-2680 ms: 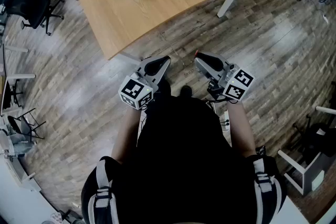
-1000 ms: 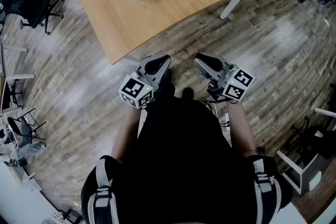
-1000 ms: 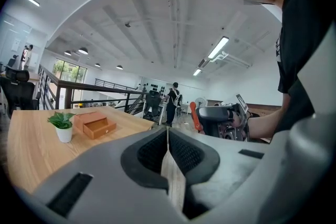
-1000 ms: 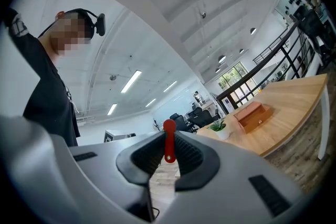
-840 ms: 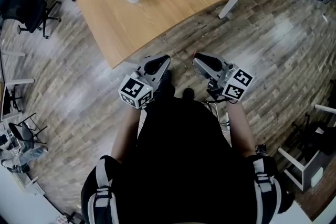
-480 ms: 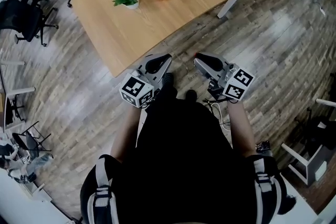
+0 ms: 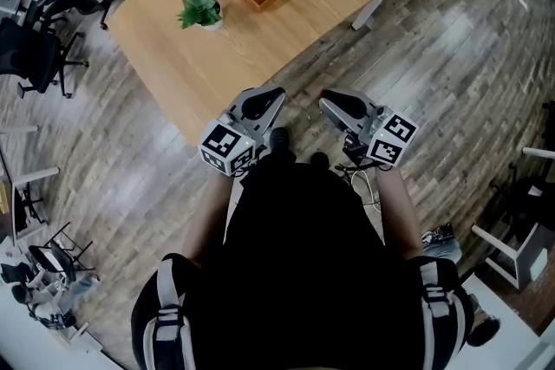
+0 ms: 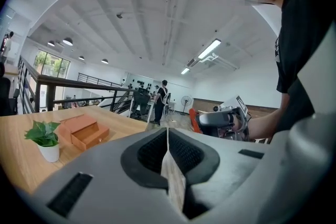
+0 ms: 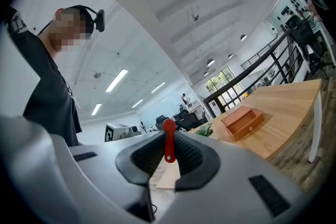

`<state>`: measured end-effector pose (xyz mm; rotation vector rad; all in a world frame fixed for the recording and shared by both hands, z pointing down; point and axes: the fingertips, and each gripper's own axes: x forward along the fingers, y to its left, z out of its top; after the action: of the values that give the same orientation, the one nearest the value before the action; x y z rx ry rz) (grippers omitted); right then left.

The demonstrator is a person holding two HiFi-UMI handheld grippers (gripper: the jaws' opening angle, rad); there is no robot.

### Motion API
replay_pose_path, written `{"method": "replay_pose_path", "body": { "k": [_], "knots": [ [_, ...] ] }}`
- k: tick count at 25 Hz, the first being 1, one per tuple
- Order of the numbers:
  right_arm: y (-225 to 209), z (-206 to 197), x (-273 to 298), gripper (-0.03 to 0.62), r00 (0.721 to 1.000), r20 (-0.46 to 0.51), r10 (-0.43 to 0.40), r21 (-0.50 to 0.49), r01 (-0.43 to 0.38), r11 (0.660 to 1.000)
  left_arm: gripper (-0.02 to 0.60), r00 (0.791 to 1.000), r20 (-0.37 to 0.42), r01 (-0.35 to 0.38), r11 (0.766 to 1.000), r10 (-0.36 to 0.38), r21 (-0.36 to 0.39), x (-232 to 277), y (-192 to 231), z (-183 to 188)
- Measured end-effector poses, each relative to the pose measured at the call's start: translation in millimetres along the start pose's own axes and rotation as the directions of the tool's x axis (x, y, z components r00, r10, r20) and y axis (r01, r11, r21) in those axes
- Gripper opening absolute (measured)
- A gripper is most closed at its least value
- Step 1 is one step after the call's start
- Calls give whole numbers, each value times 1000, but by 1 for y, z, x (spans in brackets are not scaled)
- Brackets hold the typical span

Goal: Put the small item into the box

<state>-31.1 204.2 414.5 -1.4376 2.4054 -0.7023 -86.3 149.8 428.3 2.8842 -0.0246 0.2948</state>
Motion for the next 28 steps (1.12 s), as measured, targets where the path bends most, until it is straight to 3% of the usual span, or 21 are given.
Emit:
{"method": "replay_pose_path", "body": {
  "k": [9,28],
  "knots": [
    [-11,7,27,64,998,31,-52,-11,53,999,31,999,-11,53,999,-53,11,0,32,4],
    [1,5,76,64,993,76,-95,-26,98,995,31,997,6,77,997,-77,25,-37,78,10]
  ]
}}
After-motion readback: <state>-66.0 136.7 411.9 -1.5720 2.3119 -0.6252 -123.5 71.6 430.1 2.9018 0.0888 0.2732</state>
